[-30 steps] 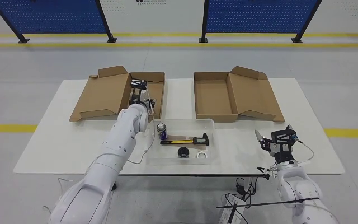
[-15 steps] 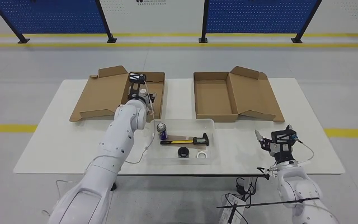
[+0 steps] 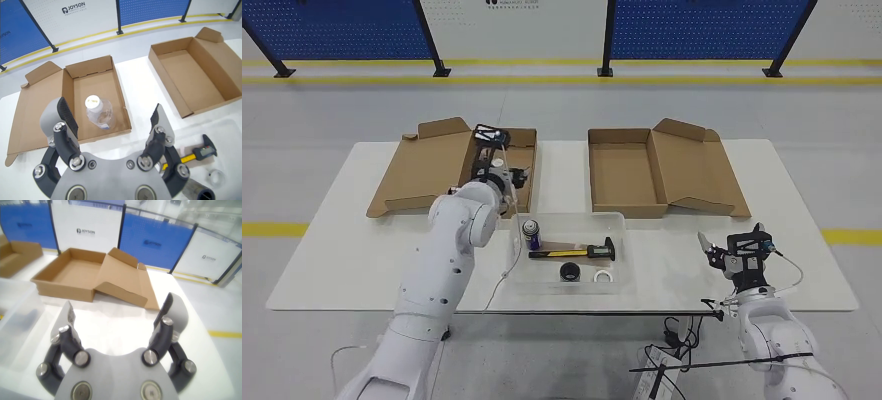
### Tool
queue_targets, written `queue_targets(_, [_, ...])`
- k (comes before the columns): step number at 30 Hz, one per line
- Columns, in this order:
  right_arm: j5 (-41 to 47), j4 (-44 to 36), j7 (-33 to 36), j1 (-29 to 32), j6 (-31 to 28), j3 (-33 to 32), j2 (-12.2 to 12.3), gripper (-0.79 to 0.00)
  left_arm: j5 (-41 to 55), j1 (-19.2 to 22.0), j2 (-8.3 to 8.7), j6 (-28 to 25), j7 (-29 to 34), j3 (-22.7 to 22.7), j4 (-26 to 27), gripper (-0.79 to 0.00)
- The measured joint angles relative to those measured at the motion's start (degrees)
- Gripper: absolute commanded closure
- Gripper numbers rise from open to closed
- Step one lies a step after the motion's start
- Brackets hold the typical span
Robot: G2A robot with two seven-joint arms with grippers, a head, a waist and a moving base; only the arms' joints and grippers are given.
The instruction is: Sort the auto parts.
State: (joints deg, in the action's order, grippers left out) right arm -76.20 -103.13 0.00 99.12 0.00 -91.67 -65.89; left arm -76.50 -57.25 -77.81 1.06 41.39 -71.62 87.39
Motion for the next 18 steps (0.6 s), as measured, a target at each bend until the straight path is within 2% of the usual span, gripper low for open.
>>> queue_targets(4, [0.0, 0.0, 0.0, 0.0, 0.0, 0.0, 0.0, -0.785, 3.83, -2.55, 0.21, -3.95, 3.96, -0.13, 6.09, -0.785])
queue_targets(8, [0.0, 0.0, 0.0, 0.0, 0.0, 0.0, 0.0, -0.785, 8.3, -4.65, 0.4, -7.22, 8.78, -0.08, 9.9, -0.785])
queue_targets(13, [0.0, 0.0, 0.0, 0.0, 0.0, 0.0, 0.0, -0.785, 14.22, -7.04, 0.67, -10.01, 15.01, 0.1, 12.47, -0.785])
queue_targets(18, [0.0, 0.0, 0.0, 0.0, 0.0, 0.0, 0.0, -0.785, 17.15, -7.07, 1.06, -11.46, 18.91, -0.69, 12.52, -0.785])
